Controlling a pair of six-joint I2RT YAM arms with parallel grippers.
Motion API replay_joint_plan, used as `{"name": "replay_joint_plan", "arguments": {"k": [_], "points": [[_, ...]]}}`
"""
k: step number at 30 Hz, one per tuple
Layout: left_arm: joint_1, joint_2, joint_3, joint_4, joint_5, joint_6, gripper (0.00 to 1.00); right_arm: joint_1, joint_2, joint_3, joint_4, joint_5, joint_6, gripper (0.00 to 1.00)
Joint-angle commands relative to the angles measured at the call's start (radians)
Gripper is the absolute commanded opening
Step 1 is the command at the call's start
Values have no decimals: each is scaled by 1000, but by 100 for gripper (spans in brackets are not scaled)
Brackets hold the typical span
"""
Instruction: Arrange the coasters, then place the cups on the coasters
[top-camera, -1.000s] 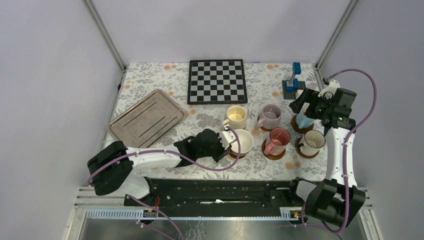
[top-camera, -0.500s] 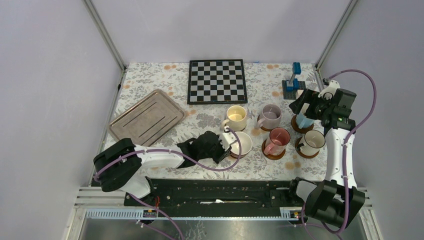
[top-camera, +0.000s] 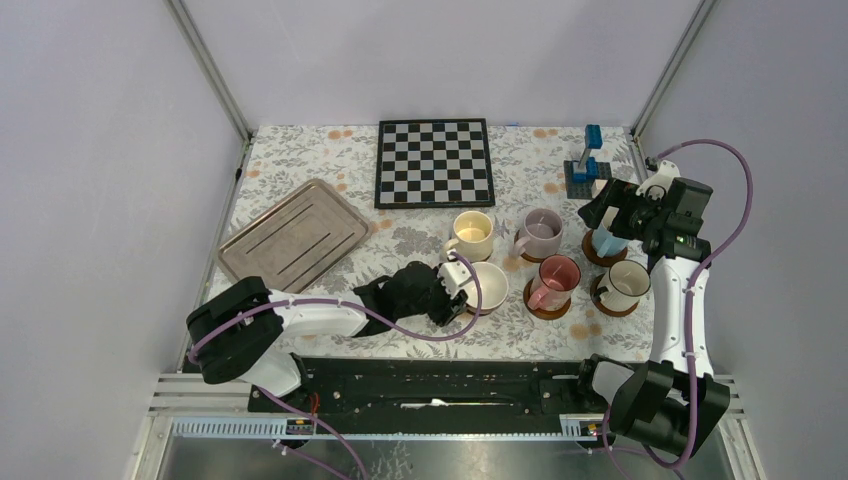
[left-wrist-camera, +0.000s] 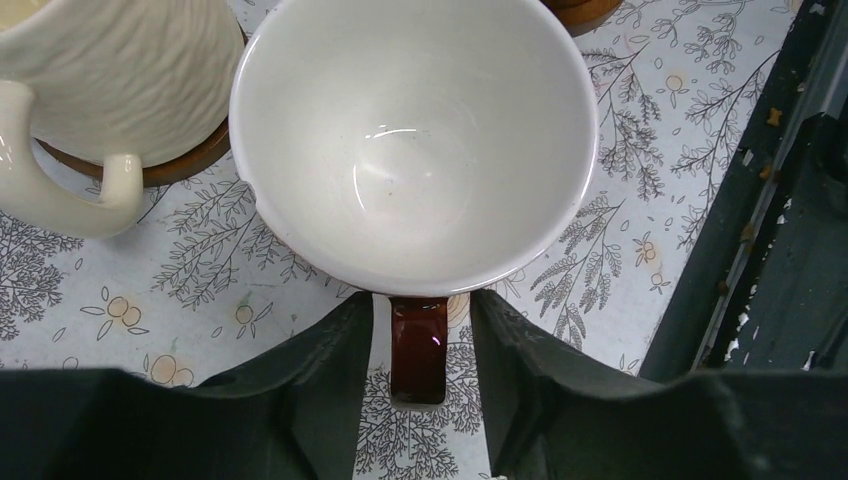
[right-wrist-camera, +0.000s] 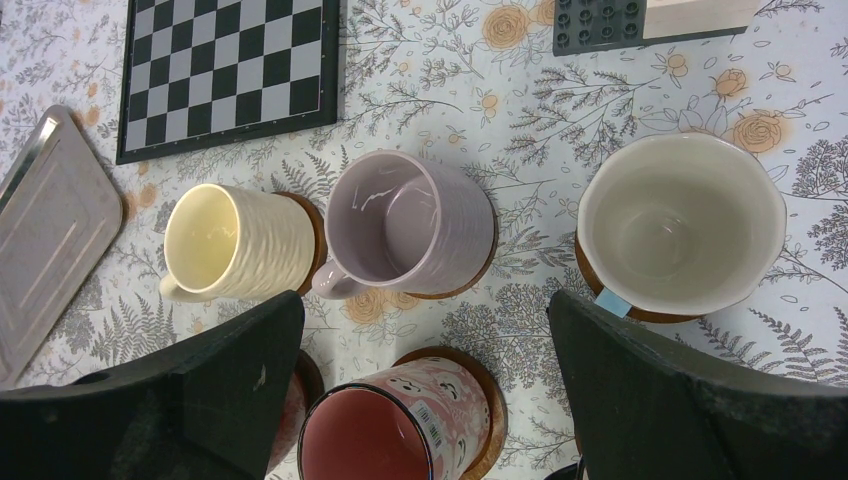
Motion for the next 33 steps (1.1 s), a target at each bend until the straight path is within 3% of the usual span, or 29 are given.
{"name": "replay_joint_plan", "arguments": {"k": [1, 13, 33], "points": [[-5, -6, 17, 77, 3, -8, 48, -2, -24, 3, 16, 20, -13, 100], [-5, -86, 54, -115, 44, 11, 56, -2, -18, 10, 13, 16, -9, 100], [-39, -70, 65, -140, 140, 17, 44, -2, -21, 15, 9, 13, -8, 100]]}}
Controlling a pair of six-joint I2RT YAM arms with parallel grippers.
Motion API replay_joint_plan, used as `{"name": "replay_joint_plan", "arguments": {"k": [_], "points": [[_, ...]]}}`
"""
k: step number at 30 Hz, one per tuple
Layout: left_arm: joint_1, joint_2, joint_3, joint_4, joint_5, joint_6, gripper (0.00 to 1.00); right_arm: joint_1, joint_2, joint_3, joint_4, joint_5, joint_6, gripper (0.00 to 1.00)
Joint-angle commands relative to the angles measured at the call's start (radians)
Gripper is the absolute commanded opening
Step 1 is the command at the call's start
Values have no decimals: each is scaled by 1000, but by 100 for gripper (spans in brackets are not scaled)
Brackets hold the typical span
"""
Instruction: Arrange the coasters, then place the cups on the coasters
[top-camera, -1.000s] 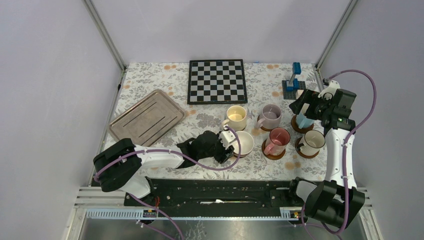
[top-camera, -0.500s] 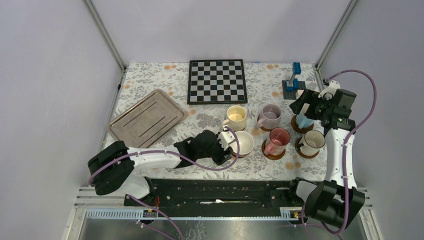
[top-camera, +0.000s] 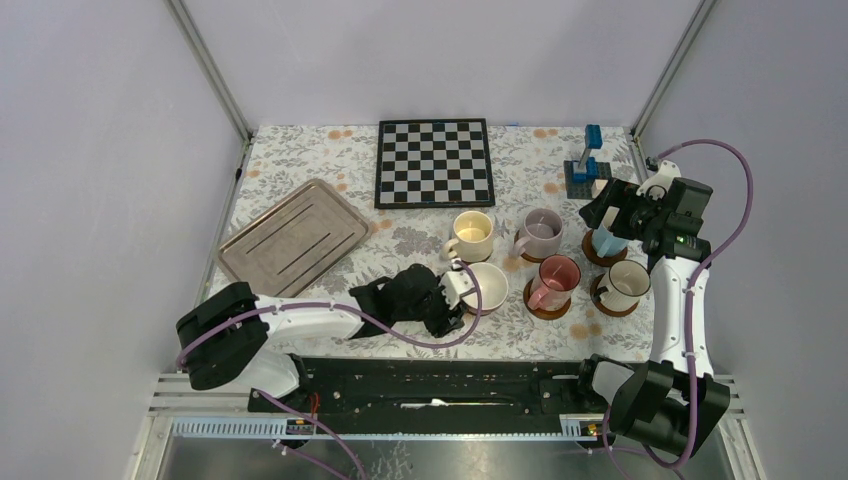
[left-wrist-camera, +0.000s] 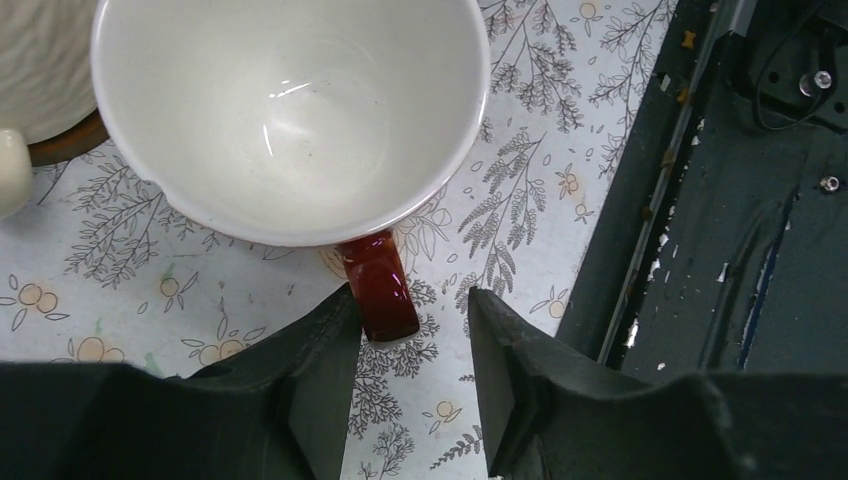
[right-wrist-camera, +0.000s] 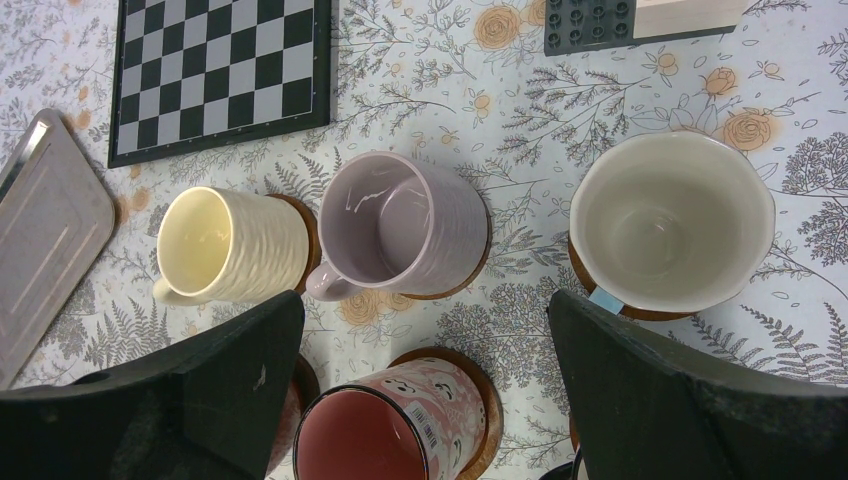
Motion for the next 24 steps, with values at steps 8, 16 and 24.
{"name": "replay_joint_plan", "arguments": {"k": [8, 16, 24], "points": [[-15, -9, 50, 17, 44, 10, 44, -2, -20, 17, 5, -10, -8, 100], [-15, -38, 85, -61, 17, 19, 60, -2, 0, 51, -32, -29, -32, 100], [-5, -85, 191, -249, 49, 19, 97, -1, 46, 95, -48, -70, -36, 100]]}}
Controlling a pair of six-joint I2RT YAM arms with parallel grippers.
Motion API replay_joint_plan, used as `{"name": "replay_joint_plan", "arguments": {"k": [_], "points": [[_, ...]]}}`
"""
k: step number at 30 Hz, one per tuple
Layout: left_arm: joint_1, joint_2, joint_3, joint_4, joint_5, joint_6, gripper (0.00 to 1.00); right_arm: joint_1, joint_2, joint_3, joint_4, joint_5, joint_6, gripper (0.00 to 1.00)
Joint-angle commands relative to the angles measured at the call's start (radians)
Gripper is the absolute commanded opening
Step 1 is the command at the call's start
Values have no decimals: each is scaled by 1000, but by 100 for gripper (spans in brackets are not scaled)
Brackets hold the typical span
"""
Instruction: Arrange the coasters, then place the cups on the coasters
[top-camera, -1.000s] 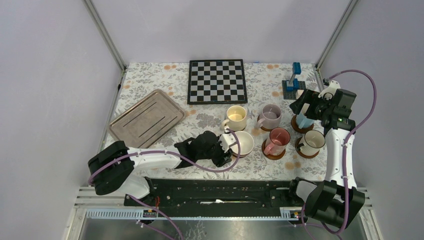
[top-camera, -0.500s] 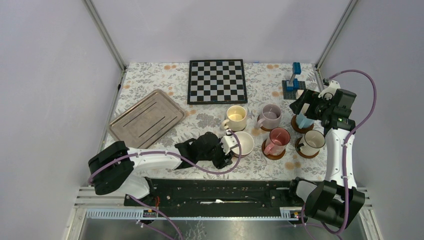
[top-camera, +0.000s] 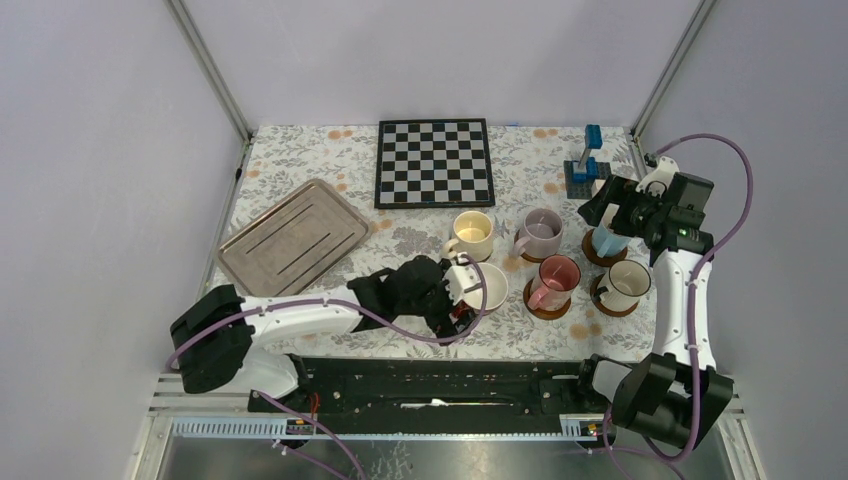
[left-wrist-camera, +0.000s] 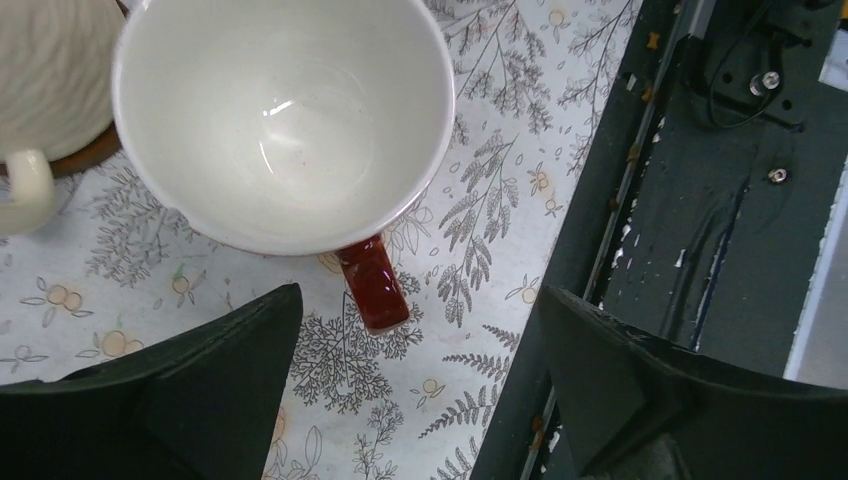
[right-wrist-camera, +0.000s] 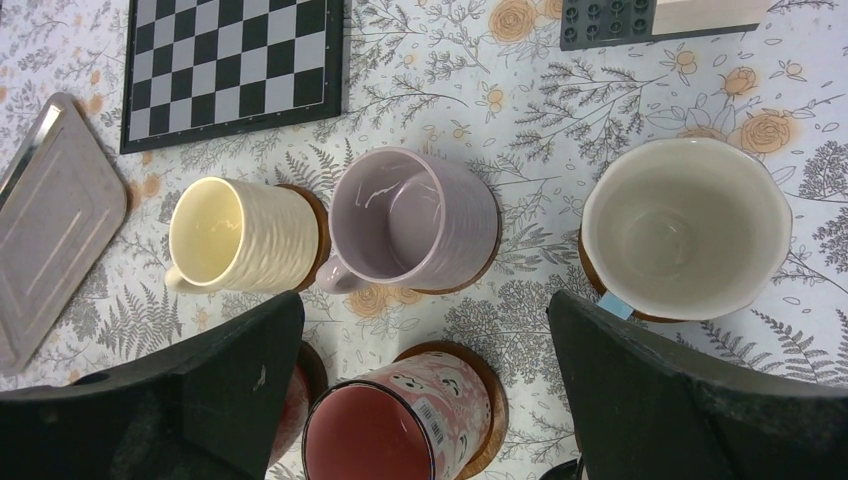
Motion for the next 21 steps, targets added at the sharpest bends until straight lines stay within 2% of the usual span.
{"name": "replay_joint_plan", "arguments": {"k": [1, 4, 7, 10, 14, 16, 19, 21], "points": [[7, -62, 119, -118, 42, 1, 98, -1, 20, 58, -6, -48, -16, 100], [42, -96, 170, -212, 78, -2, 99, 1, 31, 70, -9, -55, -13, 100], [140, -152, 205, -294, 127, 22, 99, 3, 30, 72, -3, -60, -14, 100], [329, -210, 246, -382, 202, 74, 99, 4, 26, 75, -5, -65, -19, 100], [596, -185, 293, -532, 191, 306, 99, 6, 22, 81, -7, -75, -24, 100], [748, -139, 278, -597, 231, 448, 98, 7, 22, 82, -6, -84, -25, 100], [964, -44, 261, -612, 272, 594, 90, 7, 22, 85, -8, -91, -31, 100], [1044, 49, 283, -625, 233, 651, 78, 8, 17, 80, -10, -90, -33, 100]]}}
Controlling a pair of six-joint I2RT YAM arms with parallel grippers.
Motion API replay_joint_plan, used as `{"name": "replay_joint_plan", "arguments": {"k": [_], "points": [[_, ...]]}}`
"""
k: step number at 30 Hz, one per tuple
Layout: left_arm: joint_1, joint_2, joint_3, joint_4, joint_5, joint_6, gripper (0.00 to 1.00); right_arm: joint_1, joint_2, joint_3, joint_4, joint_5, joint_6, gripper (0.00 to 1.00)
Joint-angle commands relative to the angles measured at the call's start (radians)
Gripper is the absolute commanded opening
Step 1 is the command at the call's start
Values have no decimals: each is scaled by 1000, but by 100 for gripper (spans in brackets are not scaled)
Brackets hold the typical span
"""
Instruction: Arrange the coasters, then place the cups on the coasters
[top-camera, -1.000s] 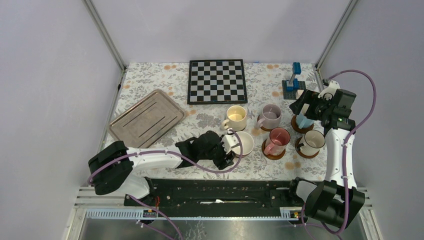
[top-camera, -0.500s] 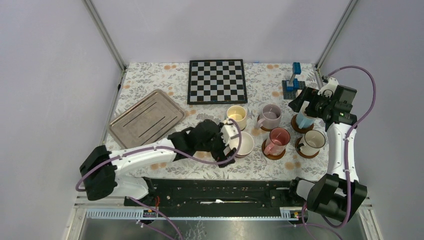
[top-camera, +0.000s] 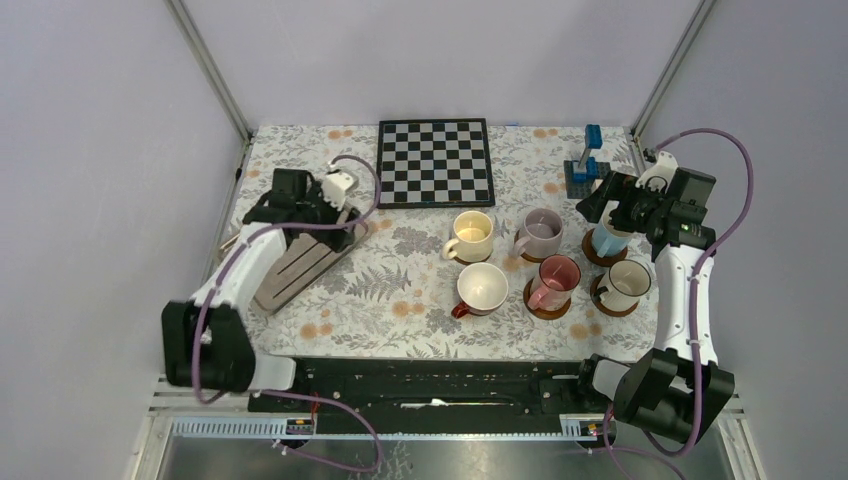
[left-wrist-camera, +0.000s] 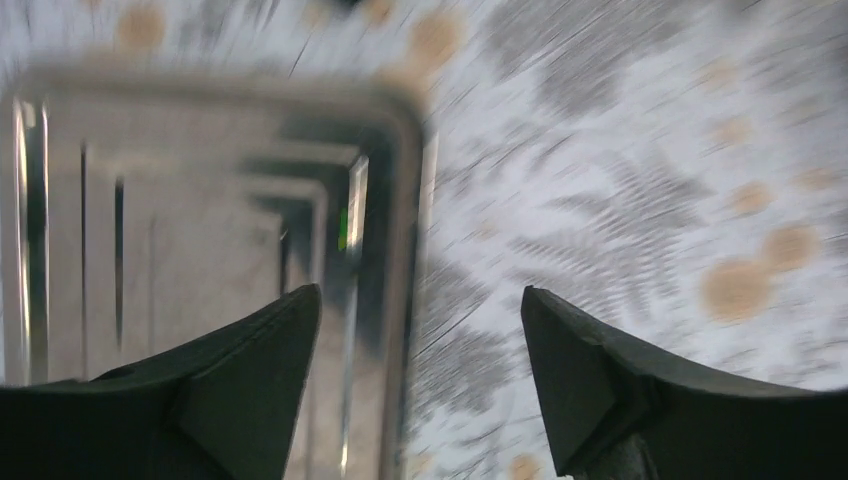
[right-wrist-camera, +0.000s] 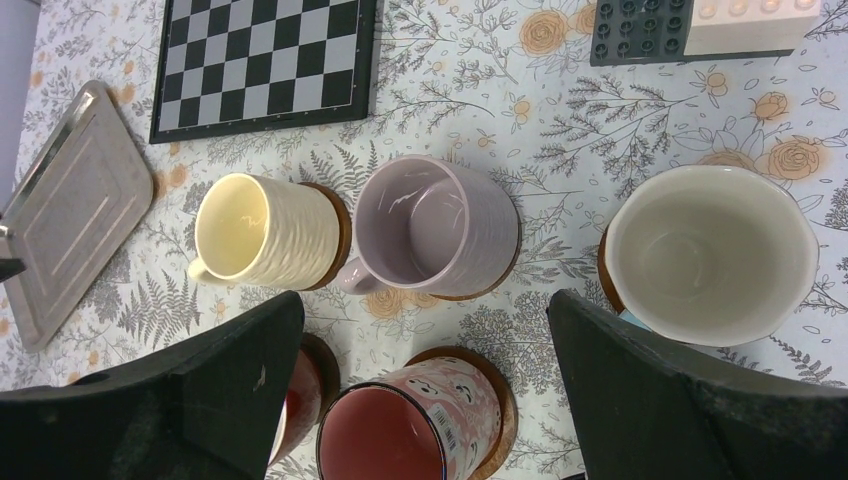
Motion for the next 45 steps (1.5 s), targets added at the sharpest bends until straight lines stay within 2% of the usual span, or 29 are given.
{"name": "replay_joint_plan", "arguments": {"k": [1, 3, 6, 8, 13, 19, 22, 31, 36, 40, 45], "points": [[180, 190, 31, -119, 2, 262, 69, 6, -16, 38, -1, -31, -19, 100], [243, 279, 68, -124, -12, 295, 60, 6, -16, 31, 6, -28, -19, 100], [290, 365, 93, -123, -4, 339, 57, 6, -8, 30, 2, -26, -52, 99], [297, 383, 85, -119, -2, 358, 58, 6, -8, 30, -3, -24, -60, 99], [298, 361, 42, -115, 57, 380, 67, 6, -11, 26, -6, -16, -76, 100], [289, 384, 35, -123, 103, 399, 68, 6, -9, 20, 4, -20, -66, 100], [282, 402, 29, -124, 101, 421, 65, 6, -9, 21, 10, -22, -57, 100], [233, 311, -136, -108, 54, 548, 51, 6, -3, 32, 4, -32, -50, 100], [192, 235, -215, -152, 25, 644, 38, 6, -17, 33, -3, -30, -59, 100], [115, 132, -288, -187, 14, 721, 30, 6, -23, 35, -11, -24, -64, 100], [-1, 55, -353, -259, 5, 760, 26, 6, -24, 41, -18, -27, -66, 100]]}}
